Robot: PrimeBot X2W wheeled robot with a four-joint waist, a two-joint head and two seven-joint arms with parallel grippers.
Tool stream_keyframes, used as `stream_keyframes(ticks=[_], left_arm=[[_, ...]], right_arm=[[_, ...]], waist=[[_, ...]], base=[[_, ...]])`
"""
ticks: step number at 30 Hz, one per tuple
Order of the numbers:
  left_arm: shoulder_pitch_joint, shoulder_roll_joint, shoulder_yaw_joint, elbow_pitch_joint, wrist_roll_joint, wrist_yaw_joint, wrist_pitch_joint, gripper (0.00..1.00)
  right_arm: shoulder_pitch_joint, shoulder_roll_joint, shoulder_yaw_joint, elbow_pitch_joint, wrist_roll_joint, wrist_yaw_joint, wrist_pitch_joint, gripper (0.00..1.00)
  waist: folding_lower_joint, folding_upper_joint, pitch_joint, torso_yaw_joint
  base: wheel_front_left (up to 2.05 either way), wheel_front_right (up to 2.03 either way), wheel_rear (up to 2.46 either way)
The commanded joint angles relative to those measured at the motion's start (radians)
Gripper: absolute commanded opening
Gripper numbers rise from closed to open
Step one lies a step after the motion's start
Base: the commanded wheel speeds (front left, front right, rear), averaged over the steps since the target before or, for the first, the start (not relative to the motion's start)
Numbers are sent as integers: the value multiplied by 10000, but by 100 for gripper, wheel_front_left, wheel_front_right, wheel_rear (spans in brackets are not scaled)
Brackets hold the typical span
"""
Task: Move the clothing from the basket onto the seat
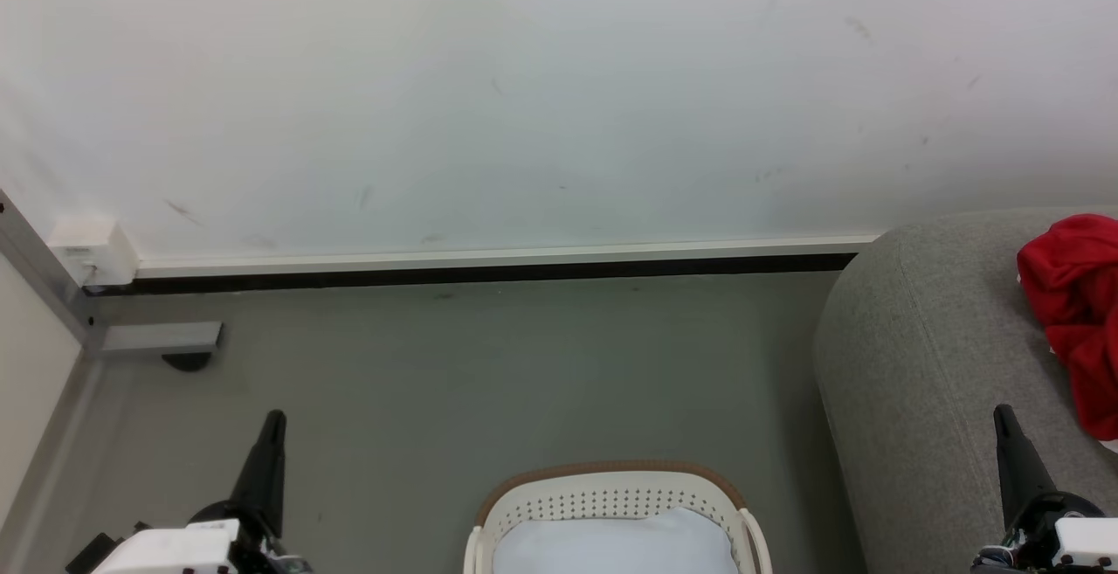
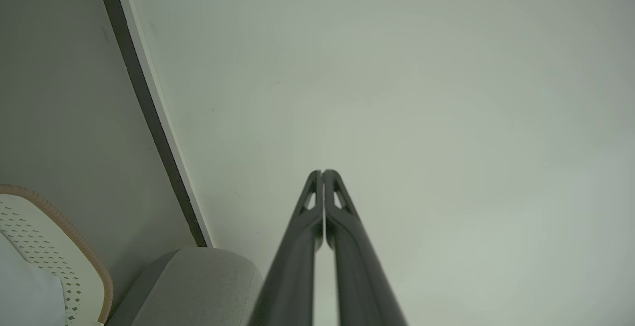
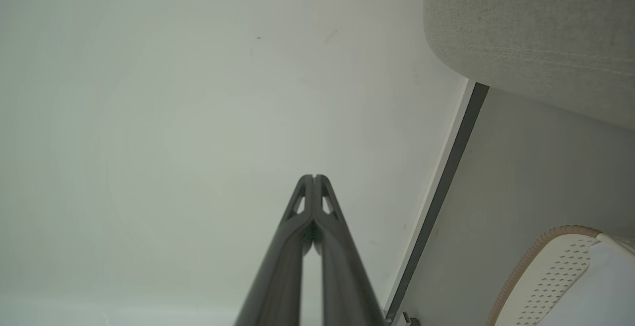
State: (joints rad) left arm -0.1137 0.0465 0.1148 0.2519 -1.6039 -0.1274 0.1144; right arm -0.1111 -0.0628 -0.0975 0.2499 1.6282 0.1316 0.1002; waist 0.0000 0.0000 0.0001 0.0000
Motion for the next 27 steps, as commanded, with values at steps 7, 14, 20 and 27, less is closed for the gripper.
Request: stream_keyframes(ticks=[7,14,20,27], left_arm=[[-79,72,22,10,-140,-62,49,0],[-79,72,22,10,-140,-62,48,0],[-79,72,22,10,-142,-63,48,0],[-79,72,22,10,-140,-63,48,0]], right_arm=[[-80,4,-35,19,-31,-19,29,0],[-81,9,-42,19,-39,-19,29,0],[-82,14,-48,18,-47,-19,35,0],[-82,18,-53,19,-55,-19,44,0]], waist=[[0,0,0,0],[0,0,0,0],[0,0,0,0],[0,0,0,0]], base=[[0,0,0],[0,0,0],[0,0,0],[0,0,0]])
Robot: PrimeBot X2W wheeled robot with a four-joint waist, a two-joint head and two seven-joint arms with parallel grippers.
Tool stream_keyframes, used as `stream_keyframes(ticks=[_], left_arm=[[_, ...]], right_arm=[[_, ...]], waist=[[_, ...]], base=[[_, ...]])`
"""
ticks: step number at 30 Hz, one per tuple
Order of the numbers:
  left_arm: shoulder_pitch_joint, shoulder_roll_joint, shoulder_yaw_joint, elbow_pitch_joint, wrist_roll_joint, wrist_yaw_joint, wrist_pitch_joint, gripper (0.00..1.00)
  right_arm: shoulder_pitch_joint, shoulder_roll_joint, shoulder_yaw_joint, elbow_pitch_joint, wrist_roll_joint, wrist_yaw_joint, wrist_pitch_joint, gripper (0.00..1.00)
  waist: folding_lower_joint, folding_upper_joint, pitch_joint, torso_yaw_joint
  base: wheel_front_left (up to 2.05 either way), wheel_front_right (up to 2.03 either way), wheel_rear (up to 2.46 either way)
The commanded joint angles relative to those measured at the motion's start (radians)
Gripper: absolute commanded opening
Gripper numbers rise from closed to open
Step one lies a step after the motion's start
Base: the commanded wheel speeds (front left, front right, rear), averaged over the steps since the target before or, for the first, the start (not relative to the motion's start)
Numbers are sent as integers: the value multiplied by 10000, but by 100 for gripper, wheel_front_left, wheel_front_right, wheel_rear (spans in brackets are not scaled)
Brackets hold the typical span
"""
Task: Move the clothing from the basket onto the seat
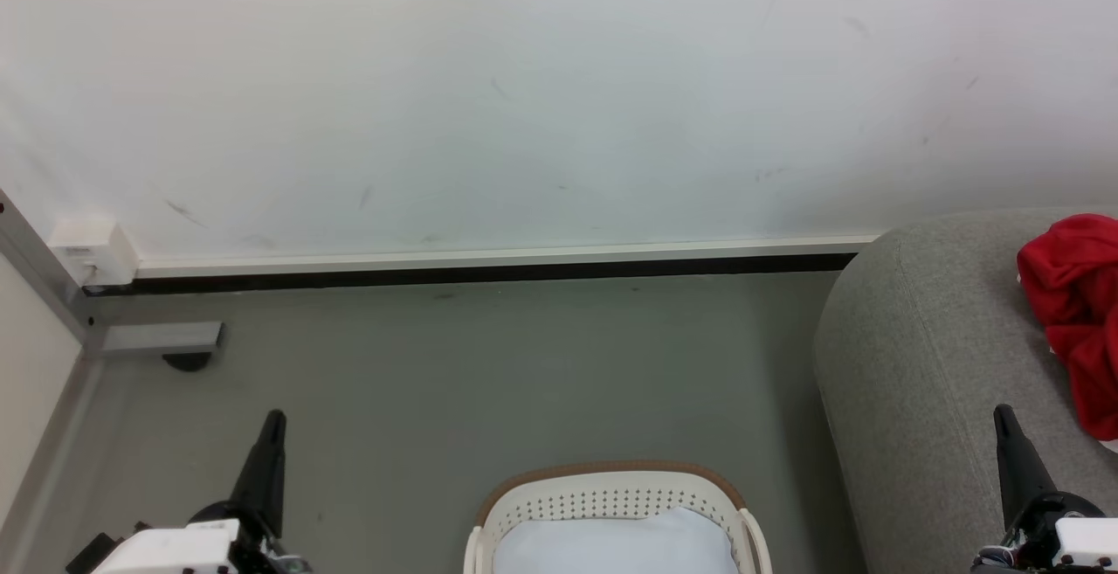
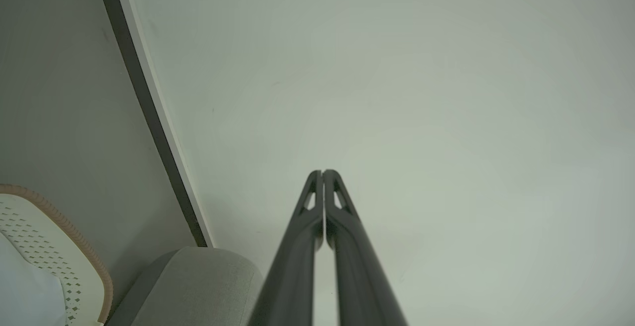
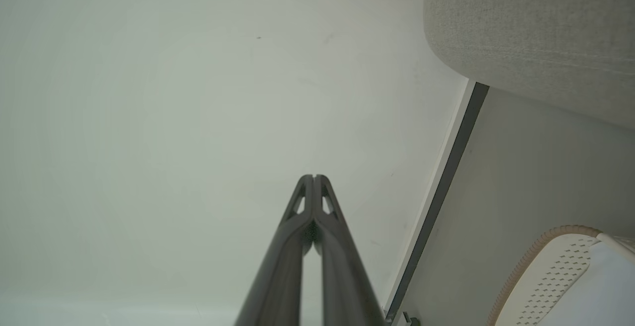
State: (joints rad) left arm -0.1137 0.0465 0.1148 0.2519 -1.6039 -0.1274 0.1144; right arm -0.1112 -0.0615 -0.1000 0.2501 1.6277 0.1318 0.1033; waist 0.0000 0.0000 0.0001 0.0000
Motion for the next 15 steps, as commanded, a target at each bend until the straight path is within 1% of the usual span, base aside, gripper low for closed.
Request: stream_keyframes(ticks=[1,15], left_arm=[[-79,72,22,10,-140,-63,48,0],[-79,72,21,10,-141,-63,48,0]], right_arm=[[-82,5,-30,17,-51,-21,14,0],[-84,12,-41,18,-56,-21,23,0]], waist=[[0,0,0,0],[0,0,0,0]], base=[[0,0,0],[0,0,0]])
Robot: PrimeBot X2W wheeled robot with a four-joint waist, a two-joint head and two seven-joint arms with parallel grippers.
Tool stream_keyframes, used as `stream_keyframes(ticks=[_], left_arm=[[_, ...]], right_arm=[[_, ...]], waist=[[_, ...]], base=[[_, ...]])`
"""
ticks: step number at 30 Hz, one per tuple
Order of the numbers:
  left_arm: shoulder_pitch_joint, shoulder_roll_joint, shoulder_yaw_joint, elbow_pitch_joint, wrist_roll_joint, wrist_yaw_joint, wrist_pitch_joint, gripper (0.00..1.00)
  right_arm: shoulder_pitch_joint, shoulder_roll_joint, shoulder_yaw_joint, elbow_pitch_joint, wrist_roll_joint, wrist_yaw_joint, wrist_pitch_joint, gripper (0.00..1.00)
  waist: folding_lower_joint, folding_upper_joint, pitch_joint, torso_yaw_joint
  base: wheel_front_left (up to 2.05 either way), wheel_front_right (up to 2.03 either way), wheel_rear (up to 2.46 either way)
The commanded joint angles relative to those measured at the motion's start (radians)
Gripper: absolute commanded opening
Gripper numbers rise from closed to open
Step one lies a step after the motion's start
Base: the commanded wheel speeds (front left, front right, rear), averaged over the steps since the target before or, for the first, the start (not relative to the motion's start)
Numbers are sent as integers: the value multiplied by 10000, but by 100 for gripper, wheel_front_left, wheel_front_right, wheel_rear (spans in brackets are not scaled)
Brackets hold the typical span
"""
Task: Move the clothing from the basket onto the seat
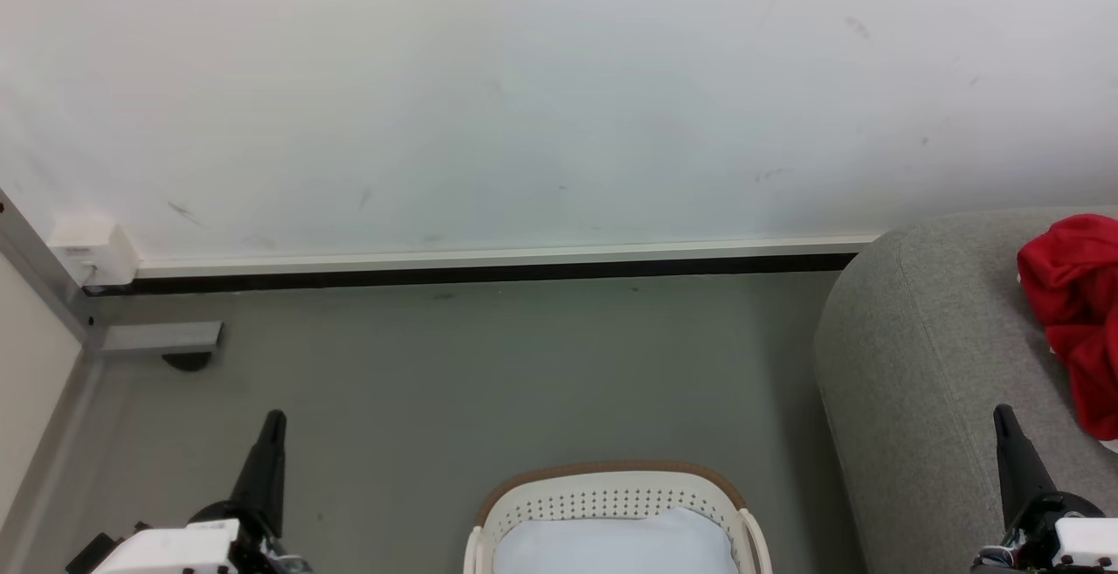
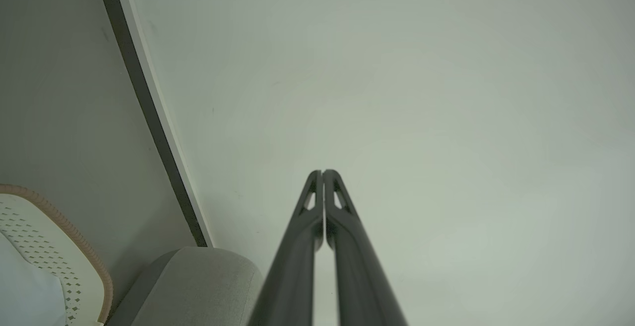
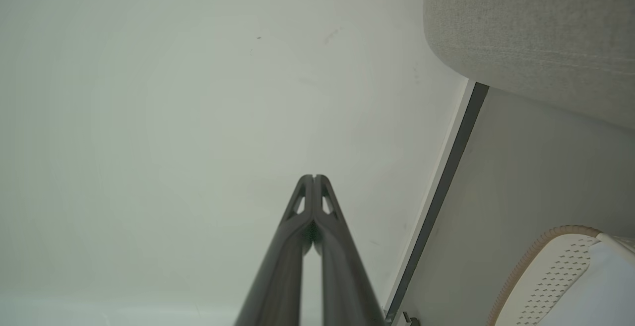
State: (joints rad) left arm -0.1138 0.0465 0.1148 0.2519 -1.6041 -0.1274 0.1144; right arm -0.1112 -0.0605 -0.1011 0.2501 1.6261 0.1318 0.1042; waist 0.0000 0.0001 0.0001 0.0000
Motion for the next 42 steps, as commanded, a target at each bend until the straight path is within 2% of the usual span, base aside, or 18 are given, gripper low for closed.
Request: stream_keyframes(ticks=[1,42], left_arm=[[-78,72,21,10,-139,-63,48,0],[-78,72,21,10,-139,-63,48,0]], right_arm=[[-84,4,-31,18,-42,-21,14,0],[-88,25,-61,20,-75,-21,53,0]], waist=[[0,-1,0,0],[0,-1,0,0]], base=[[0,0,0],[0,0,0]])
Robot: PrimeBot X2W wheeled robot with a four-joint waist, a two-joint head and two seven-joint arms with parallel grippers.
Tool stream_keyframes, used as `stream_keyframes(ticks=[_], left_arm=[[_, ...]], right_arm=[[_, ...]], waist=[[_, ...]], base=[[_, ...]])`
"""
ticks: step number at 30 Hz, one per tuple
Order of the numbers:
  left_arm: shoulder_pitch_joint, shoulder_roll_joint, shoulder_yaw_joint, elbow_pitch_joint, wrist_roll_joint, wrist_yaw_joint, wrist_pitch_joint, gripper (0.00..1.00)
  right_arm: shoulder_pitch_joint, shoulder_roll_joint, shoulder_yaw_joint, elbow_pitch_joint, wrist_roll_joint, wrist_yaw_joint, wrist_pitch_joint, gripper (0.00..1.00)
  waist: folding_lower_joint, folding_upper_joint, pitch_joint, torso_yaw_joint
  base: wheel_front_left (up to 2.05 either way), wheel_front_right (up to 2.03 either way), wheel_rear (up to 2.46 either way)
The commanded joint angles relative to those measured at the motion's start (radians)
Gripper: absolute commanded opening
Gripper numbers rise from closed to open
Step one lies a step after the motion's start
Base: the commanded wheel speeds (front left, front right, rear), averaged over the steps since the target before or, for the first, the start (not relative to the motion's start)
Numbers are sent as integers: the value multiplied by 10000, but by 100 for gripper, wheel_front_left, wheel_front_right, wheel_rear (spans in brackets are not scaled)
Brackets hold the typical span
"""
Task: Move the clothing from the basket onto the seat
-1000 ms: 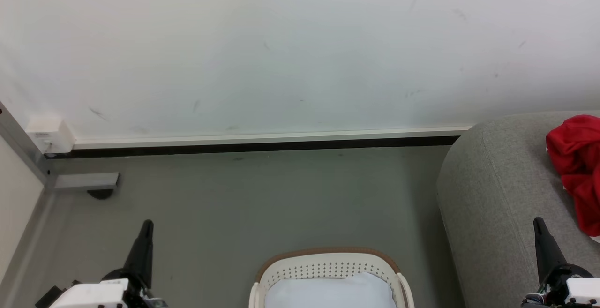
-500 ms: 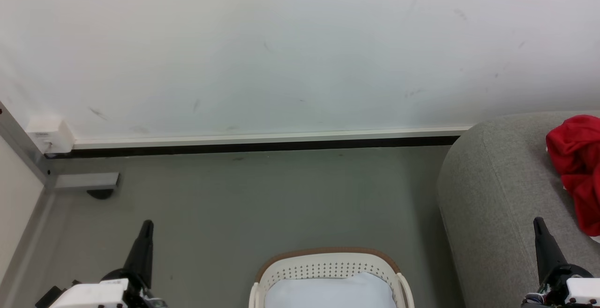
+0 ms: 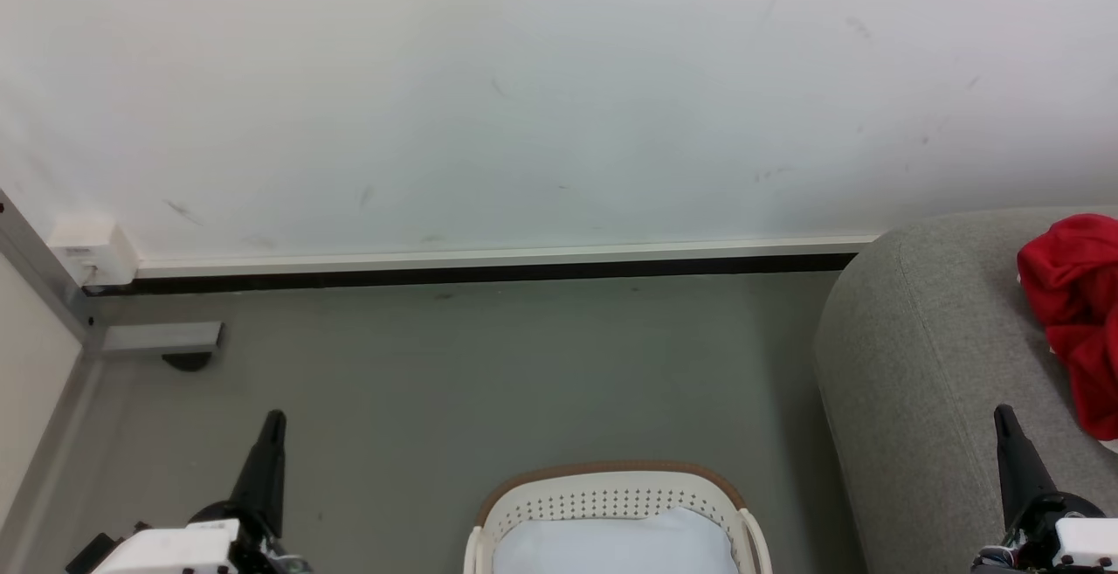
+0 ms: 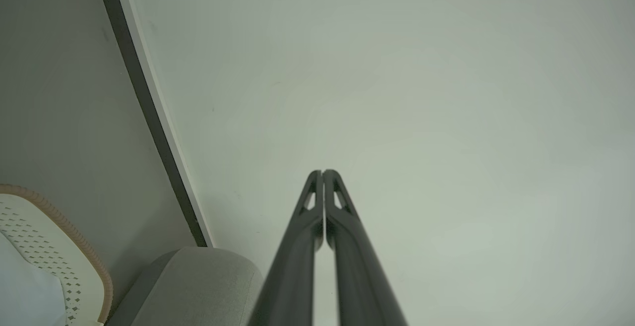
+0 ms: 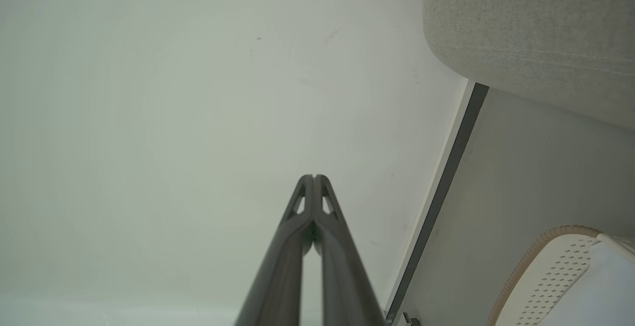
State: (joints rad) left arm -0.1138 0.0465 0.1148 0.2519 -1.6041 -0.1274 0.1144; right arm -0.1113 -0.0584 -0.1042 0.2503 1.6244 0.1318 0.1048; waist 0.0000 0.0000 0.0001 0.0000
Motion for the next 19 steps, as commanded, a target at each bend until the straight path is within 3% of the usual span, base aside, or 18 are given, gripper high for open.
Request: stream_keyframes(ticks=[1,19], left_arm=[[-78,72,21,10,-139,-63,48,0],[-78,73,21,10,-139,-62,47,0]], right_arm=[[-87,5,-31,18,-59,-21,48,0],[-90,14,-44,17,-55,-20,57,0]], waist=[[0,0,0,0],[0,0,0,0]], base=[[0,0,0],[0,0,0]])
